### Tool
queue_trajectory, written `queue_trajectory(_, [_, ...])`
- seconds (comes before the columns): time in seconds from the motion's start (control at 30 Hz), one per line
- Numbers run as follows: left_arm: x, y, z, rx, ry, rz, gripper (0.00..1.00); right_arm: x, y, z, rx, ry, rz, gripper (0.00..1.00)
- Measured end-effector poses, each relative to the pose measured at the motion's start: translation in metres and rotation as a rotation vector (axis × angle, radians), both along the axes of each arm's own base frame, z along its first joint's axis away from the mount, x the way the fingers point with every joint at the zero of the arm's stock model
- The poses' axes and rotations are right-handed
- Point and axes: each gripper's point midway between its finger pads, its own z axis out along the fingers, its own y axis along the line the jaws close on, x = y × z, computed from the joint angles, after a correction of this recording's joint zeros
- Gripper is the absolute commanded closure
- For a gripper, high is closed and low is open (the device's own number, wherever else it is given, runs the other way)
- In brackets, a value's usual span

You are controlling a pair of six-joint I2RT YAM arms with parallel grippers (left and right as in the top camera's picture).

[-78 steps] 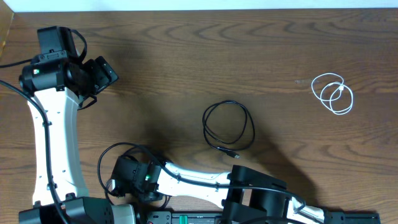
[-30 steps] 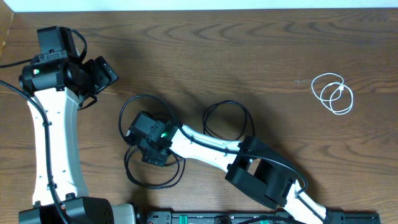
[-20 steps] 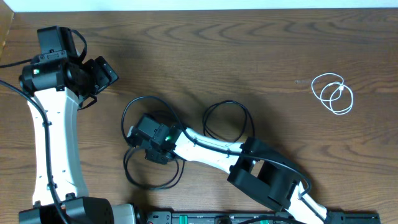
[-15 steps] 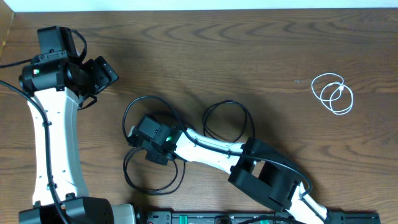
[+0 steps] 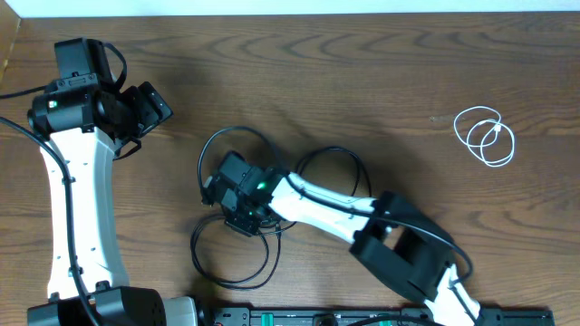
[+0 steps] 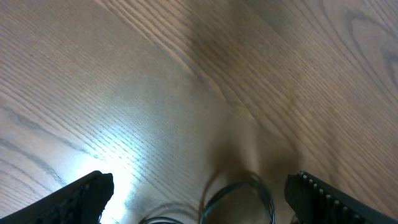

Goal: Untangle cables

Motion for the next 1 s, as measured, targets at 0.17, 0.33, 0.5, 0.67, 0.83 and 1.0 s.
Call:
queue_trajectory(0.17, [0.000,0.000,0.000,0.000,0.000,0.000,0.07,0.004,0.009,0.056,0.153,0.012,0.014,0.99])
queue_trajectory(0.33, [0.000,0.000,0.000,0.000,0.000,0.000,0.07,0.007,0.009,0.098,0.276,0.058,0.029,0.99])
queue_trajectory(0.5, [0.000,0.000,0.000,0.000,0.000,0.000,0.06,0.025,-0.003,0.121,0.340,0.075,-0.002,0.99])
queue_trajectory(0.67, [0.000,0.000,0.000,0.000,0.000,0.000,0.07,0.042,-0.015,0.164,0.427,0.021,-0.027,0.99])
queue_trajectory(0.83, [0.000,0.000,0.000,0.000,0.000,0.000,0.07,0.081,-0.028,0.244,0.639,-0.141,-0.084,0.99])
queue_trajectory(1.0, [0.000,0.000,0.000,0.000,0.000,0.000,0.07,0.130,-0.062,0.307,0.801,-0.275,-0.201,0.99])
